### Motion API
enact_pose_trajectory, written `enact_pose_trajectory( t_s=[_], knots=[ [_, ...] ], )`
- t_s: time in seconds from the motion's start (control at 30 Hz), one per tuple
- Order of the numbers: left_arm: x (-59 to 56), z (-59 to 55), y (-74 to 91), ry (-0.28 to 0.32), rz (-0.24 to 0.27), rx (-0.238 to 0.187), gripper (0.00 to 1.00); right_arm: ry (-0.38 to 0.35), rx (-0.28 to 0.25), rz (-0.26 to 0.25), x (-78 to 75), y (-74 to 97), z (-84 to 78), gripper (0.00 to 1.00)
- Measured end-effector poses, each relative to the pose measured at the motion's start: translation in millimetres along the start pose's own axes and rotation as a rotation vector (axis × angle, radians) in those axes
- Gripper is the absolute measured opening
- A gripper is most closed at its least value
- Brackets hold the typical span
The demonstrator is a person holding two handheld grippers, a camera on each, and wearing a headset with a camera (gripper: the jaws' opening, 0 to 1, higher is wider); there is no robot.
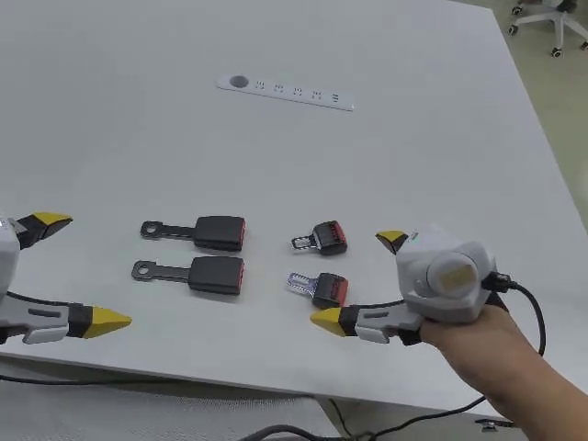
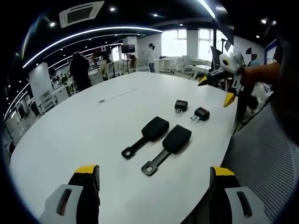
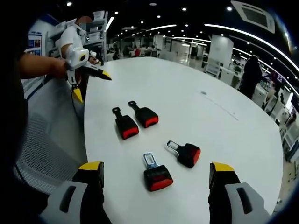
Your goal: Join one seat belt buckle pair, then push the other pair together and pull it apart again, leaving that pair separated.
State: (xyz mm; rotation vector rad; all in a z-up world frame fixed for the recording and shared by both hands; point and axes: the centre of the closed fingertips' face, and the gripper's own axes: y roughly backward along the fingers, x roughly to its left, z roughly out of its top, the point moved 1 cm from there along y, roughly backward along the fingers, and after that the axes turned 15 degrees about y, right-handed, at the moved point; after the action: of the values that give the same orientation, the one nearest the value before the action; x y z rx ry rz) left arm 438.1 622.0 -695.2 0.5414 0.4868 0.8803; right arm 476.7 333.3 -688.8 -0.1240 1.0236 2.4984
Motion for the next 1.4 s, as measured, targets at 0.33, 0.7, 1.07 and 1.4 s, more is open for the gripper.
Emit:
enact_pose_trajectory(
  t_s=[0.33,0.7,1.07,1.4],
  knots=[
    [-5.2,-0.8,-1.1,-0.005,-0.005,0.002,1.0,0.003,0.011,-0.005,0.7,1.8,-2.9,0.94],
    [-14.8,2.3,-1.1,-0.008,-0.022,0.006,0.99,-0.001,0.011,-0.009,-4.3,3.7,-4.4,0.92],
    [-19.1,2.3,-1.2,-0.016,-0.022,0.021,0.97,0.065,0.053,-0.012,-1.6,-1.2,-12.7,0.91],
    [-20.1,3.1,-1.0,-0.016,-0.026,0.025,0.92,0.069,0.056,-0.008,1.3,-3.3,-15.4,0.88]
  ],
)
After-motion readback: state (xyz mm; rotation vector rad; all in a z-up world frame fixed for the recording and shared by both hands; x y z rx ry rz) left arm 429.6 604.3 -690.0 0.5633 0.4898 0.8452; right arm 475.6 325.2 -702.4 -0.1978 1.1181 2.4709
